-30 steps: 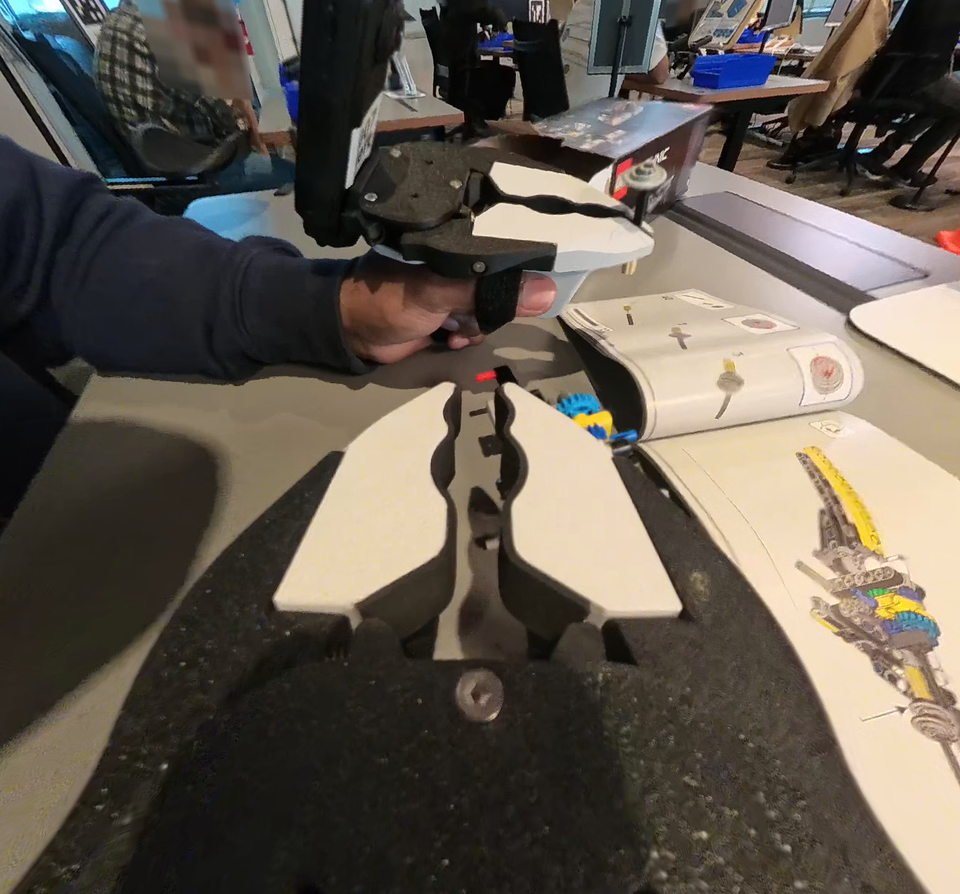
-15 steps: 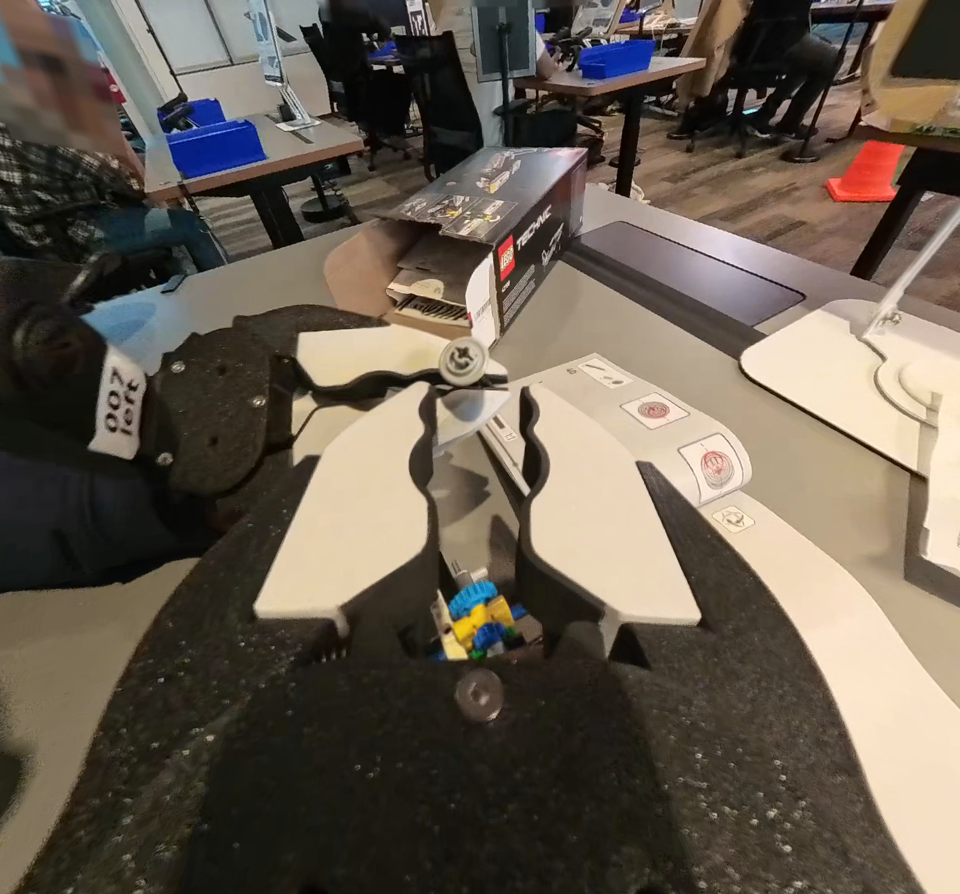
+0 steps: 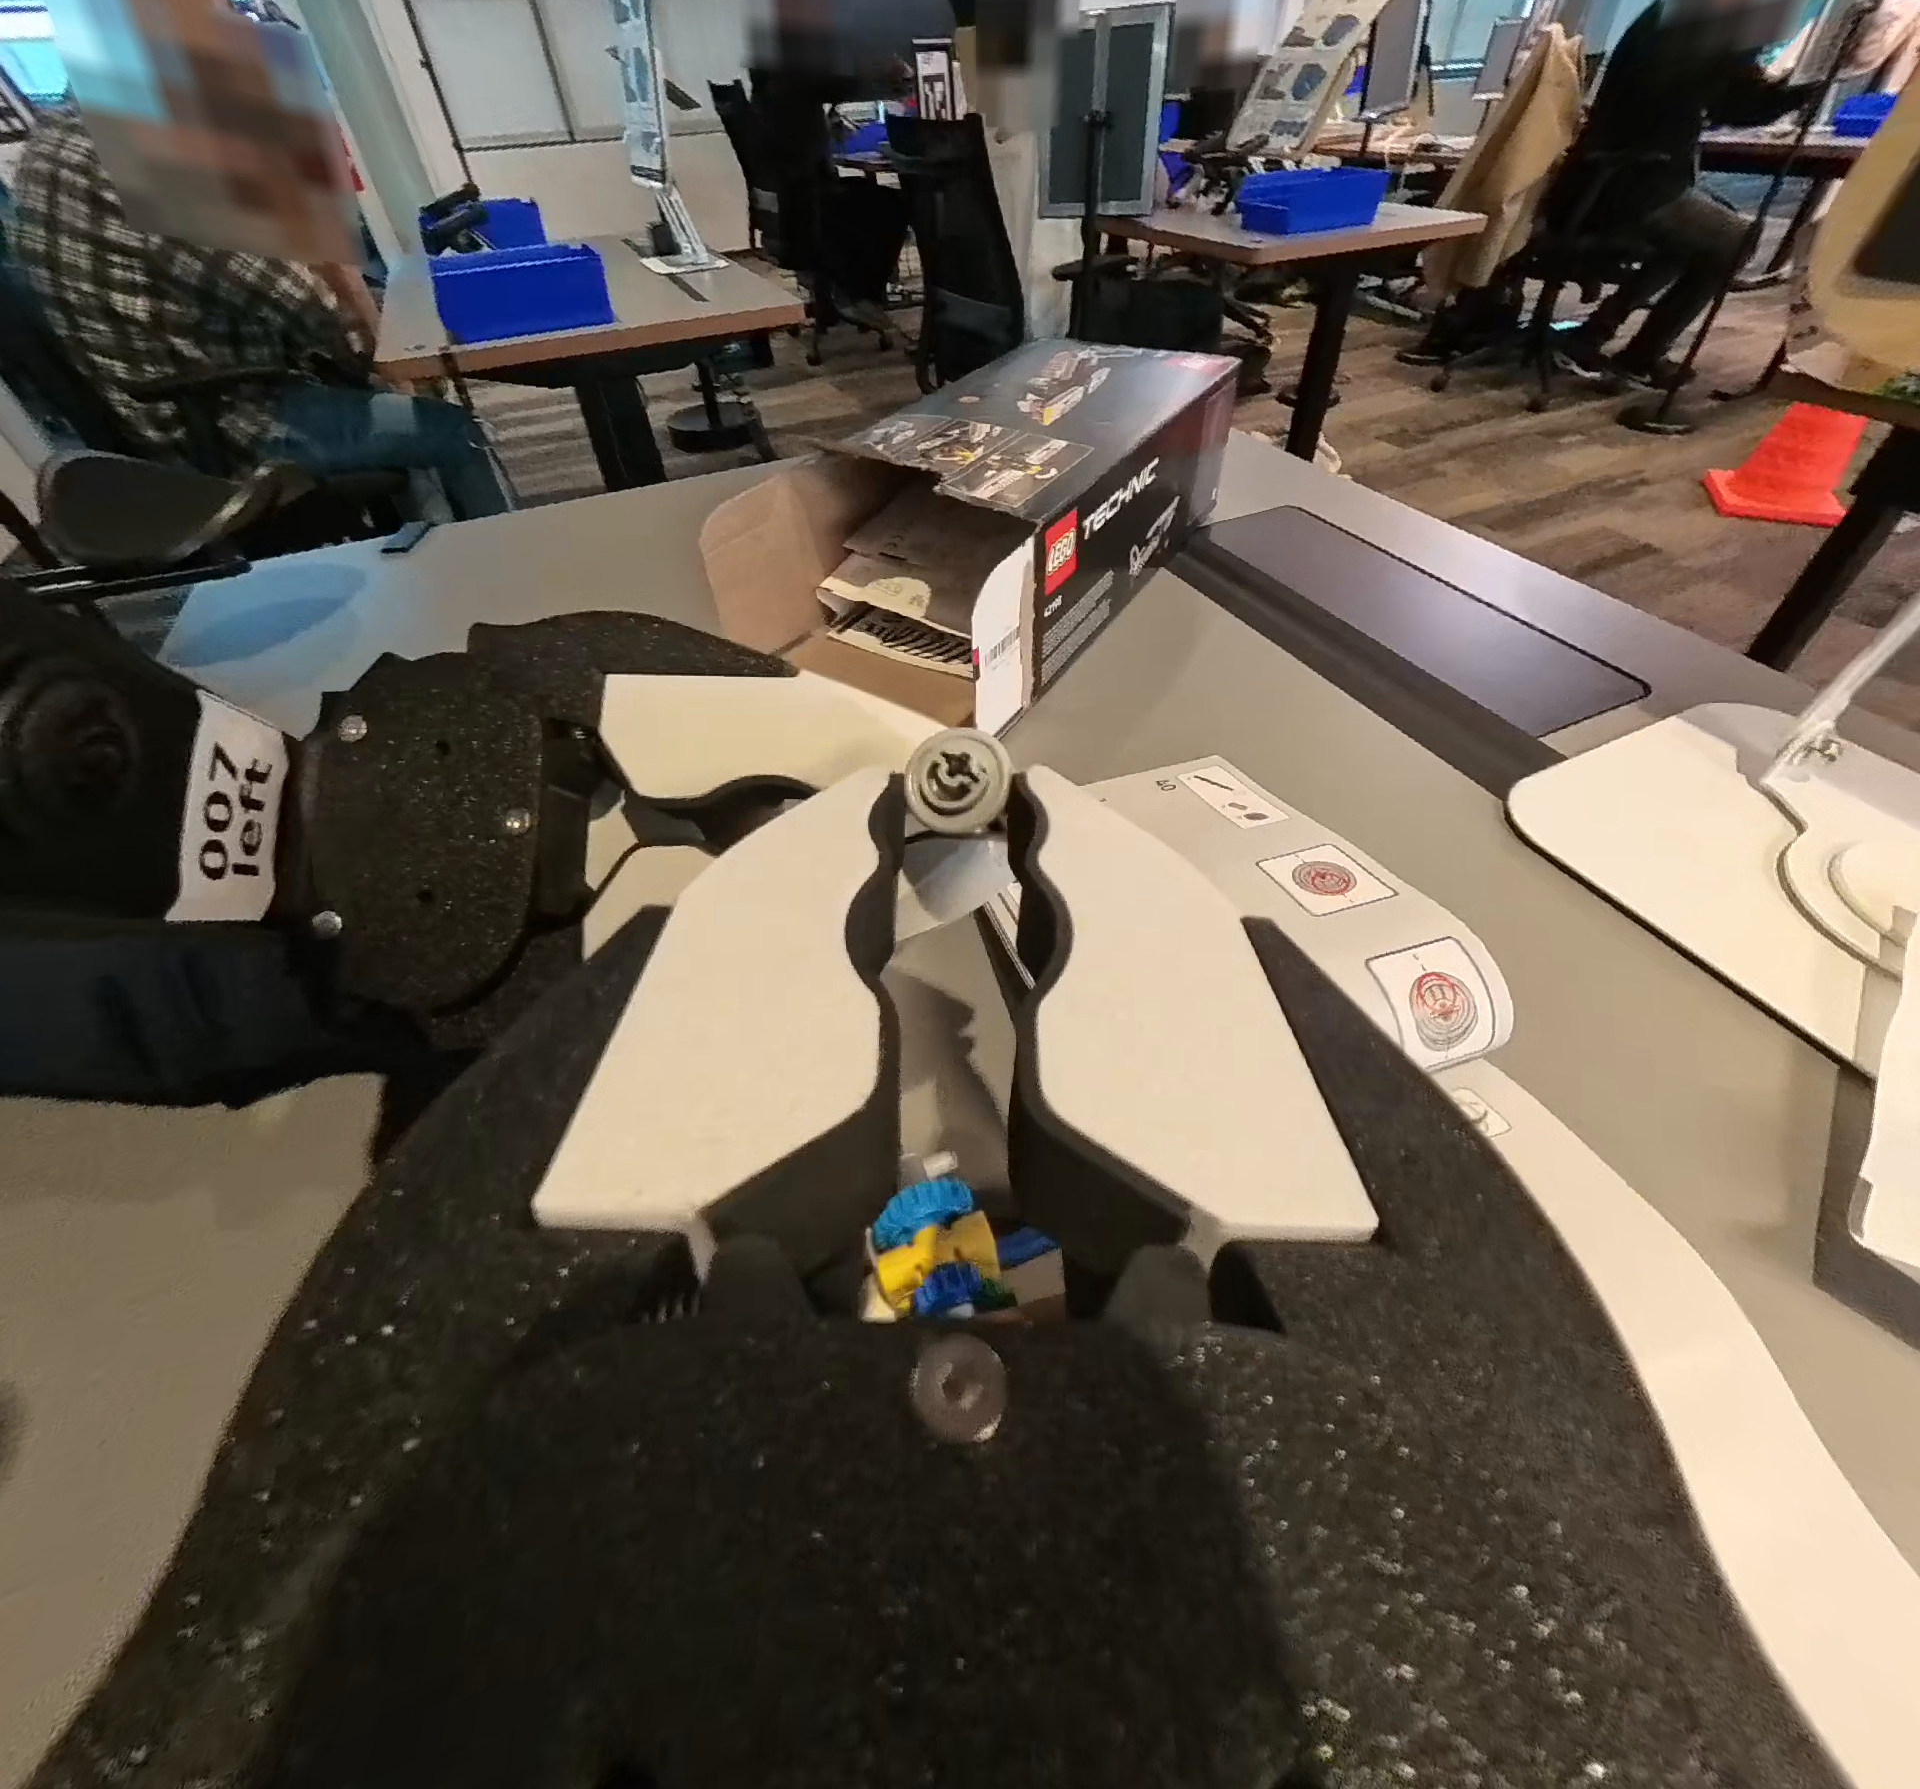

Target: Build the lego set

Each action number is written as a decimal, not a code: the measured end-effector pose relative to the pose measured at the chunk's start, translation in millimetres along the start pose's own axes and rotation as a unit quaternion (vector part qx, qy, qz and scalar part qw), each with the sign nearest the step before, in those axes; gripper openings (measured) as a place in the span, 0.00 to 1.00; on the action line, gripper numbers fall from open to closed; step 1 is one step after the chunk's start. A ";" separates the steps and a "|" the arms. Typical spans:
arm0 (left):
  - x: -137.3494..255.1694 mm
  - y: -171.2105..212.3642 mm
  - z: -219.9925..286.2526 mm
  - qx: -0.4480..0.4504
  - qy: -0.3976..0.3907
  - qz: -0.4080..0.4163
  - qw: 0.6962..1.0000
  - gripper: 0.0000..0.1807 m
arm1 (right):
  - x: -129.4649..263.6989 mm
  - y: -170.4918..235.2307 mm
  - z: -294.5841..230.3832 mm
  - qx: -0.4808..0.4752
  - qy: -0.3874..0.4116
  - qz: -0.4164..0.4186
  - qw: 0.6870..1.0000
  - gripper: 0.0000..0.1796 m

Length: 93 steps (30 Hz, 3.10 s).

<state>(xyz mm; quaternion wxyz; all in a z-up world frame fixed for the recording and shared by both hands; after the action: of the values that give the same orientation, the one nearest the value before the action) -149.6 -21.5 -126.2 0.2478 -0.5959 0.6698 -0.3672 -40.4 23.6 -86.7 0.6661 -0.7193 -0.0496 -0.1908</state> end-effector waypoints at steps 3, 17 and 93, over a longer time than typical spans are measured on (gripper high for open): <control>0.4 0.1 -1.6 0.011 0.014 0.014 1.000 0.04 | 3.6 -0.9 5.7 0.007 -0.019 0.000 1.000 0.10; -1.1 7.2 -22.0 0.114 0.213 0.081 0.967 0.14 | 19.4 -6.0 25.1 -0.007 -0.147 0.011 0.989 0.10; 14.6 10.1 -38.2 0.061 0.340 0.137 0.928 0.15 | 9.6 21.3 -10.5 0.333 0.040 -0.027 0.942 0.33</control>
<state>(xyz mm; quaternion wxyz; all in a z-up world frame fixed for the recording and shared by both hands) -187.7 -28.1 -109.4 0.0886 -0.3215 0.7655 -0.5503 -26.8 9.3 -103.0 0.8636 -0.4467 -0.1030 -0.2098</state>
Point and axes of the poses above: each gripper's, where its closed fingertips meet, x back along the fingers, y out of its underside, z = x × y across the jaws, the point moved 9 cm from there along x, back along the fingers, and after that the axes turned 10 degrees about -z, right-handed, at the moved point
